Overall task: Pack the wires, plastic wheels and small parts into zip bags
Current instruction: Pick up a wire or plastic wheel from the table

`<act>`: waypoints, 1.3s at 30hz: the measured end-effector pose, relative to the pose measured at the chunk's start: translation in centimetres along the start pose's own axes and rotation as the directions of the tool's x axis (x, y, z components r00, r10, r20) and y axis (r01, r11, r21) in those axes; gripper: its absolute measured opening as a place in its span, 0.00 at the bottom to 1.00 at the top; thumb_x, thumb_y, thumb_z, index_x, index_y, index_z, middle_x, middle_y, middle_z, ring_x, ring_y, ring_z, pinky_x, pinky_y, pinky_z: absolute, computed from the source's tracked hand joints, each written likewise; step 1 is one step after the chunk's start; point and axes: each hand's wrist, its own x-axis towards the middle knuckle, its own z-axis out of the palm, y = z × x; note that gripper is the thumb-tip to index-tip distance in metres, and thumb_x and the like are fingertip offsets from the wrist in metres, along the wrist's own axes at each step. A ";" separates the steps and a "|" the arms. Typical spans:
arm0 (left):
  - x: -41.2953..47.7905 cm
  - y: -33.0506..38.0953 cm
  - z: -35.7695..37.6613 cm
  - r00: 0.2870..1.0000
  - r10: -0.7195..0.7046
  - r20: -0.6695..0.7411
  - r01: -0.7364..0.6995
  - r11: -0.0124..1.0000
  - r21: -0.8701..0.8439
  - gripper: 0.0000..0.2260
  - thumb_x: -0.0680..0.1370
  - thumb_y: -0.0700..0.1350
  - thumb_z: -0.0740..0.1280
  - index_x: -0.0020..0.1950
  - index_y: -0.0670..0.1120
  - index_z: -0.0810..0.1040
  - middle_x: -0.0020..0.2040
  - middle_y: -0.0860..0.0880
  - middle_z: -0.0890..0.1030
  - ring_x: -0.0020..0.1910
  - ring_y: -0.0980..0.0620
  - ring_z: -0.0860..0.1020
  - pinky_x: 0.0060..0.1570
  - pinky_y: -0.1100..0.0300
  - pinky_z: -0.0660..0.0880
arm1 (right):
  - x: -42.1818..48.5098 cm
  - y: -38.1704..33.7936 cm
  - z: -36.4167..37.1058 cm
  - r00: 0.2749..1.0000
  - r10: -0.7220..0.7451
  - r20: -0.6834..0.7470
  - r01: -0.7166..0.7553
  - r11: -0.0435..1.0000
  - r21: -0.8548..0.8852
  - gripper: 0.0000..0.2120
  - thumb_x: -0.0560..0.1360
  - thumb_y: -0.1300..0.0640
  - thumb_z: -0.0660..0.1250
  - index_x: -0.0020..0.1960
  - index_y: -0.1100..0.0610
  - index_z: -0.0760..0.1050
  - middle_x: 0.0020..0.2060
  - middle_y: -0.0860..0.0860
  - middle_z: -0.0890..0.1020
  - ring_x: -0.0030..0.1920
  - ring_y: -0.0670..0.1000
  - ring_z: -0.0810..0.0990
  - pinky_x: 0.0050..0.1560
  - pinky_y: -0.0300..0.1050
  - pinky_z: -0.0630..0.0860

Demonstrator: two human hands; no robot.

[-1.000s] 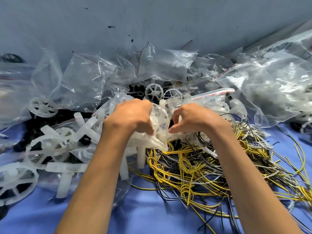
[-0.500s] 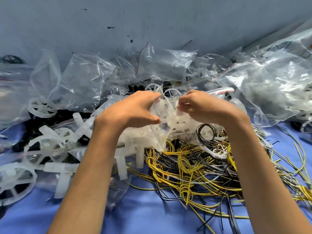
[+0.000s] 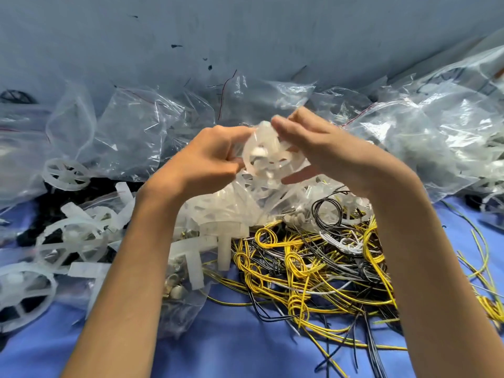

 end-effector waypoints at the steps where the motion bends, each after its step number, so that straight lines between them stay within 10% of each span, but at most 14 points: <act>1: 0.0 0.0 -0.1 1.000 -0.009 -0.004 0.009 1.000 0.006 0.18 0.76 0.31 0.63 0.63 0.45 0.77 0.52 0.65 0.64 0.58 0.60 0.66 0.41 0.72 0.73 | -0.1 0.2 -0.2 1.000 -0.005 0.022 0.006 0.998 -0.065 0.12 0.78 0.46 0.59 0.45 0.55 0.67 0.47 0.52 0.74 0.47 0.50 0.77 0.51 0.55 0.81; 2: 0.0 0.0 0.0 1.000 -0.020 -0.014 0.020 1.000 0.017 0.20 0.77 0.30 0.62 0.65 0.45 0.75 0.46 0.59 0.83 0.43 0.70 0.70 0.46 0.71 0.74 | -0.1 0.4 -0.4 0.999 -0.027 0.046 0.035 0.981 -0.189 0.11 0.77 0.47 0.62 0.45 0.55 0.68 0.49 0.51 0.74 0.48 0.50 0.77 0.51 0.52 0.81; 5: 0.4 0.3 0.5 0.994 -0.048 -0.097 0.051 0.998 0.031 0.21 0.77 0.31 0.59 0.68 0.45 0.73 0.56 0.51 0.79 0.54 0.56 0.75 0.52 0.68 0.72 | 0.3 0.9 -0.5 0.989 -0.124 0.078 0.147 0.811 -0.567 0.09 0.73 0.48 0.68 0.39 0.49 0.70 0.57 0.49 0.74 0.55 0.49 0.75 0.51 0.41 0.72; 10: 0.8 1.0 1.1 0.979 -0.031 -0.204 0.048 0.995 0.082 0.21 0.77 0.31 0.56 0.67 0.44 0.75 0.58 0.47 0.80 0.58 0.53 0.76 0.59 0.63 0.71 | 0.5 1.4 0.5 0.953 -0.127 0.274 0.281 0.700 -0.657 0.06 0.78 0.56 0.64 0.51 0.53 0.79 0.65 0.50 0.74 0.62 0.51 0.74 0.57 0.42 0.68; 16: 0.9 1.3 1.7 0.982 -0.005 -0.188 0.020 0.997 0.078 0.19 0.76 0.30 0.58 0.60 0.46 0.80 0.51 0.50 0.82 0.39 0.63 0.79 0.36 0.73 0.74 | 0.8 1.9 1.0 0.952 0.128 0.279 0.153 0.591 -0.792 0.24 0.79 0.55 0.63 0.72 0.42 0.64 0.78 0.51 0.47 0.75 0.55 0.58 0.70 0.46 0.58; 22: 1.1 2.2 1.8 0.851 0.006 -0.525 0.021 0.999 0.045 0.21 0.71 0.29 0.57 0.50 0.47 0.84 0.46 0.54 0.80 0.44 0.61 0.76 0.46 0.74 0.70 | 0.5 1.5 1.2 0.982 -0.040 0.183 0.129 0.854 -0.504 0.25 0.74 0.63 0.69 0.67 0.46 0.72 0.61 0.50 0.79 0.59 0.47 0.79 0.60 0.42 0.74; 27: 1.2 2.2 2.3 0.905 0.009 -0.426 0.003 1.000 0.028 0.18 0.72 0.30 0.60 0.48 0.46 0.85 0.40 0.55 0.79 0.33 0.69 0.73 0.35 0.80 0.63 | 0.7 1.8 1.8 0.977 0.055 0.208 0.129 0.628 -0.768 0.18 0.74 0.52 0.69 0.64 0.47 0.75 0.55 0.49 0.80 0.50 0.48 0.77 0.49 0.39 0.71; 29: 1.3 2.3 2.8 0.933 0.010 -0.360 0.003 0.999 0.036 0.13 0.74 0.33 0.64 0.50 0.46 0.85 0.40 0.54 0.80 0.33 0.69 0.74 0.37 0.79 0.65 | 0.7 1.8 2.1 0.974 0.057 0.221 0.128 0.666 -0.735 0.05 0.74 0.55 0.69 0.48 0.47 0.80 0.44 0.50 0.82 0.38 0.44 0.76 0.36 0.38 0.69; 32: 1.4 2.4 3.1 0.952 -0.001 -0.305 0.019 0.998 0.057 0.11 0.75 0.38 0.67 0.55 0.48 0.83 0.50 0.52 0.83 0.43 0.59 0.76 0.50 0.66 0.73 | 1.0 2.0 1.6 0.986 -0.002 0.165 0.121 0.686 -0.717 0.16 0.71 0.62 0.69 0.30 0.47 0.71 0.34 0.50 0.81 0.32 0.44 0.75 0.31 0.35 0.68; 36: 1.3 2.1 2.5 0.956 -0.015 -0.294 0.034 0.998 0.059 0.15 0.76 0.39 0.66 0.60 0.51 0.79 0.57 0.53 0.80 0.52 0.60 0.76 0.58 0.62 0.72 | 1.5 2.1 1.3 0.947 -0.317 -0.057 0.191 0.695 -0.693 0.02 0.69 0.60 0.73 0.39 0.57 0.84 0.29 0.49 0.79 0.31 0.47 0.77 0.40 0.37 0.76; 39: 1.3 2.0 2.1 0.933 0.005 -0.361 0.010 0.999 0.039 0.18 0.76 0.34 0.64 0.61 0.50 0.79 0.56 0.52 0.79 0.40 0.72 0.72 0.46 0.78 0.67 | 1.7 2.2 1.7 0.941 -0.336 -0.034 0.227 0.703 -0.674 0.08 0.72 0.62 0.69 0.50 0.59 0.83 0.40 0.49 0.83 0.36 0.46 0.80 0.45 0.37 0.77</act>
